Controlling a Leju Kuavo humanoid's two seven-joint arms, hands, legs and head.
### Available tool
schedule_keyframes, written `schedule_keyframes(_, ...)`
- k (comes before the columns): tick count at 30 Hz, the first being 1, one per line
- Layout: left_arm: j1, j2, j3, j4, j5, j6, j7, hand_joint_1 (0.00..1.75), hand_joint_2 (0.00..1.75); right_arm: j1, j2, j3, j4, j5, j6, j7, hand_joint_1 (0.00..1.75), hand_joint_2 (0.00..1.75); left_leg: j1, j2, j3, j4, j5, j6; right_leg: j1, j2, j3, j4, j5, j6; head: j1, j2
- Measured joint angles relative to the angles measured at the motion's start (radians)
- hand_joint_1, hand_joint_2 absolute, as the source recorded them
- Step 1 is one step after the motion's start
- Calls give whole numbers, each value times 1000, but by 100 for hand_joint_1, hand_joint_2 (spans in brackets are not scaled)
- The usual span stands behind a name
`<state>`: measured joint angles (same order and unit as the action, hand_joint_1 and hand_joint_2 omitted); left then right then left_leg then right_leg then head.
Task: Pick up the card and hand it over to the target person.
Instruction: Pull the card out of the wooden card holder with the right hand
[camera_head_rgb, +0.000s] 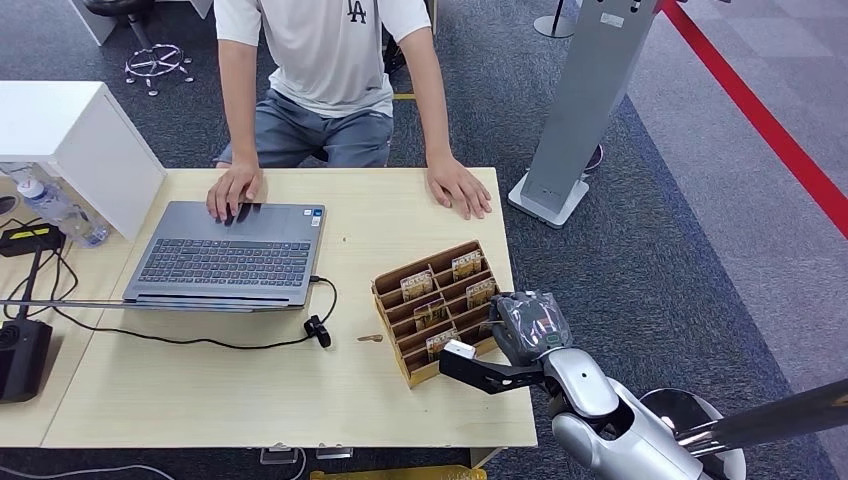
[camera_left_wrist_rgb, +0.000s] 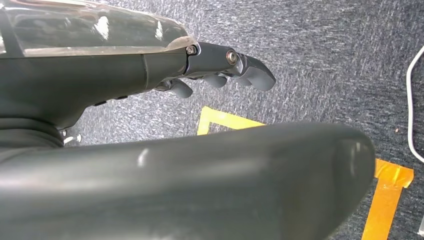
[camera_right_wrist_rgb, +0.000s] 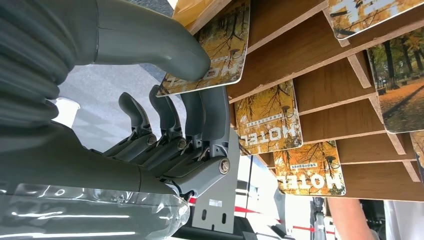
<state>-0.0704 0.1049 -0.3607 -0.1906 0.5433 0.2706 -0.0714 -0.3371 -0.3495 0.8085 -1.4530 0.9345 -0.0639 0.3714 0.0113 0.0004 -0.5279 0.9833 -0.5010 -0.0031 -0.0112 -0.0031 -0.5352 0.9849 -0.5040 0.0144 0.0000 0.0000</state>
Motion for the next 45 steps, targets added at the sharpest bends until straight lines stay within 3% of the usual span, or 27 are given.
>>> schedule_keyframes(4,3,5,-12,-7,-6,-39,-14,0,0,1,0,-2,1,-1,-1,-1,148,175,0,0,0,0,0,0,0,0,0,0,0,0,0,0)
schedule_keyframes(8,4,14,-16,-9,5,-117,-54,0,175,9,-4,-11,-5,-1,-1,-3,148,175,0,0,0,0,0,0,0,0,0,0,0,0,0,0)
schedule_keyframes(14,1,18,-33,-6,4,-167,-74,0,175,18,-5,-21,-13,2,2,-7,148,175,0,-1,0,0,0,0,0,-1,0,0,0,0,0,0)
schedule_keyframes(22,-1,13,-22,2,22,-135,-68,0,175,18,0,-33,-21,-9,-1,-23,148,175,0,-1,0,0,1,0,0,0,0,0,0,0,0,0)
schedule_keyframes(27,0,13,-24,1,31,-124,-65,0,175,30,0,-80,-66,-164,-27,-98,148,175,0,0,-1,0,0,0,0,0,-1,0,0,0,0,0)
schedule_keyframes(38,0,12,-40,0,61,-111,-67,0,175,16,-84,-198,-348,-428,-136,-198,148,175,-1,-1,-3,3,-1,1,-1,-1,-3,3,-1,0,0,0)
schedule_keyframes(41,0,9,-48,0,61,-117,-71,0,175,19,-72,-230,-404,-490,-179,-258,148,175,-1,-1,-3,3,-1,0,-1,-1,-4,3,-1,0,0,0)
schedule_keyframes(45,0,0,-64,0,56,-122,-81,0,175,3,-14,-243,-403,-542,-241,-347,148,175,-1,0,-3,2,-1,0,-1,0,-4,3,-1,0,0,0)
